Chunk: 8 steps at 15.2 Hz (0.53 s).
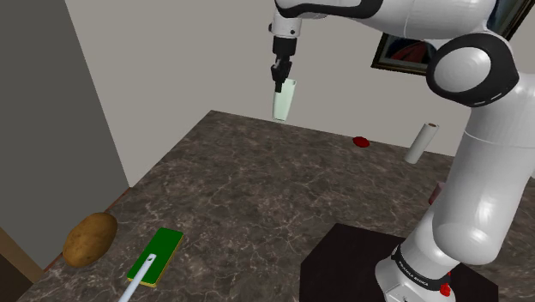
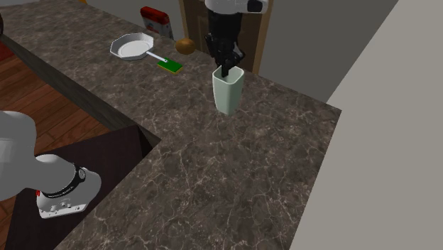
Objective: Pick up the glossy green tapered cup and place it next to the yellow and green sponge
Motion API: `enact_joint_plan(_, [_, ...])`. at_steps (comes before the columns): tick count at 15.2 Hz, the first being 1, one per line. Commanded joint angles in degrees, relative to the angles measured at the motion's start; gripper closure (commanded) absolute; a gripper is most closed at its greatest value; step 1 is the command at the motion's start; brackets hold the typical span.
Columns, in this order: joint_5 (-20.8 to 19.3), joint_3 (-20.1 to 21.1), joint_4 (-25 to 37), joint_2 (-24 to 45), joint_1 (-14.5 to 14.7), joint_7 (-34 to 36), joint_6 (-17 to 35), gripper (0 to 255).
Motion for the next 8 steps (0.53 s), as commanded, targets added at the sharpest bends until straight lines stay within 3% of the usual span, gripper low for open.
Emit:
enact_joint_plan(1, [0.0,0.0,1.7,0.3,0.0,0.1,-1.4,255])
enact_joint_plan(8, [-0.5,3.5,-7.0,-6.2,5.3,8.7,0.8,255])
